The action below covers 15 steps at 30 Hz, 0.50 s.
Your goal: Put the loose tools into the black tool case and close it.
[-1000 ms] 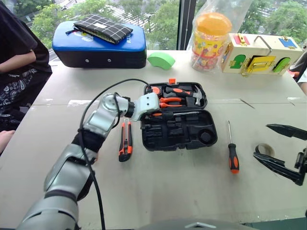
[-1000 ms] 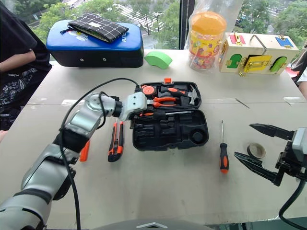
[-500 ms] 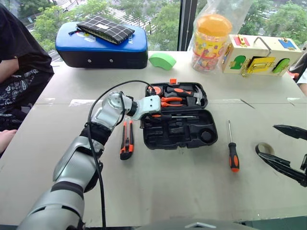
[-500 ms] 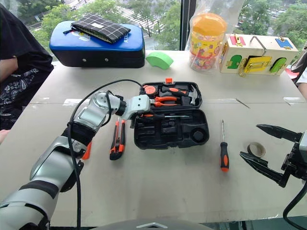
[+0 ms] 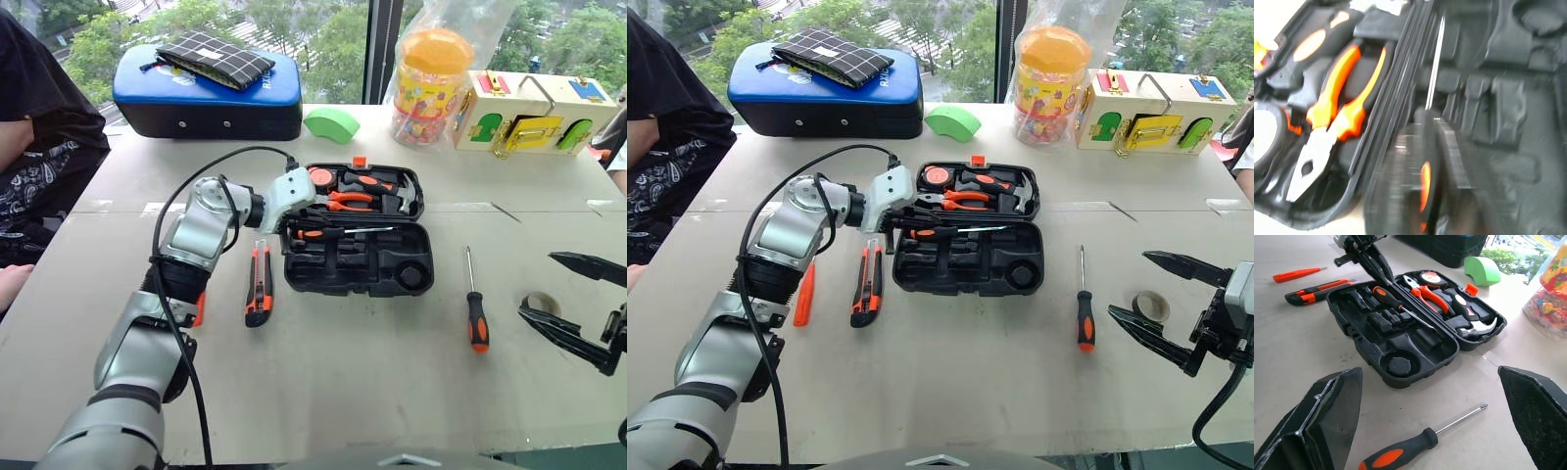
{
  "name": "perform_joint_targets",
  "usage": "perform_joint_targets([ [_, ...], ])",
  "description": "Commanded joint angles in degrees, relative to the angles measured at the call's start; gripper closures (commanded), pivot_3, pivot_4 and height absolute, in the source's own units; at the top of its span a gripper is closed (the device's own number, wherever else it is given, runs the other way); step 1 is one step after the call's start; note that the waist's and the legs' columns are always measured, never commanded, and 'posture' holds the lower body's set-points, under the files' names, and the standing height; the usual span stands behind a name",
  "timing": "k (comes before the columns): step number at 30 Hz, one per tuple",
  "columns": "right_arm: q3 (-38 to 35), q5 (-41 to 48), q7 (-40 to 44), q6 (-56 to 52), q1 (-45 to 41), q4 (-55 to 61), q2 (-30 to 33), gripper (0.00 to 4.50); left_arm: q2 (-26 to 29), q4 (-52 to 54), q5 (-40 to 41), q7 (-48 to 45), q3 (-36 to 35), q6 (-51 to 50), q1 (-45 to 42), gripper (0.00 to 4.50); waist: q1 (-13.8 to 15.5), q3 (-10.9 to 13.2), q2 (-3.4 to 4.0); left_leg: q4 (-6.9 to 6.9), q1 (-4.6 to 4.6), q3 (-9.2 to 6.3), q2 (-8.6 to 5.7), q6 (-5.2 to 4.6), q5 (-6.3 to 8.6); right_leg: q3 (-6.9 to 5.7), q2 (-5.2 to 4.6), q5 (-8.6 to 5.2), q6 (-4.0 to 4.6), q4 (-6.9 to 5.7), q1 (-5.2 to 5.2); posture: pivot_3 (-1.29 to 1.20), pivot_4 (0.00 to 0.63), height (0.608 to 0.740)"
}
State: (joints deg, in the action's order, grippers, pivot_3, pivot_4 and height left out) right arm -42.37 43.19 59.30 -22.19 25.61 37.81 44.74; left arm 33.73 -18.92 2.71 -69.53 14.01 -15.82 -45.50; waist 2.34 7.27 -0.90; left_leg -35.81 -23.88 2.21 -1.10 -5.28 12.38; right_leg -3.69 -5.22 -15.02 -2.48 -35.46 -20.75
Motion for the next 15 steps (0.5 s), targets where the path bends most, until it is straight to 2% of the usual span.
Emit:
perform_joint_targets([
  [1,0.2,0.1,-0.9,1.0,-0.9,1.3,0.1,0.00,-2.2,4.8,0.7,4.3,-1.0,-4.6,1.4,4.45,0.0,0.0,0.00,-0.02,0.01,0.00,0.00,0.00,0.00,0.00,0.00,0.00,0.00,-0.01,0.02,0.00,0.150,0.740],
  [9,-0.8,0.3,-2.0,1.0,1.4,3.4,-1.0,0.00,-5.9,3.4,-5.4,14.2,3.1,-7.7,8.4,4.45,0.2,-0.1,0.01,0.00,0.04,-0.04,0.01,0.00,0.02,-0.03,0.01,0.05,-0.10,-0.07,0.01,0.00,0.150,0.740],
  [15,-1.0,0.7,-2.9,0.7,2.3,4.2,-1.0,0.00,-8.7,-1.3,-7.0,16.2,5.0,-5.5,7.7,4.45,0.6,-0.5,0.37,-0.20,0.07,-0.04,-0.01,0.21,0.15,-0.02,-0.04,-0.04,0.05,-0.08,0.12,0.00,0.150,0.740],
])
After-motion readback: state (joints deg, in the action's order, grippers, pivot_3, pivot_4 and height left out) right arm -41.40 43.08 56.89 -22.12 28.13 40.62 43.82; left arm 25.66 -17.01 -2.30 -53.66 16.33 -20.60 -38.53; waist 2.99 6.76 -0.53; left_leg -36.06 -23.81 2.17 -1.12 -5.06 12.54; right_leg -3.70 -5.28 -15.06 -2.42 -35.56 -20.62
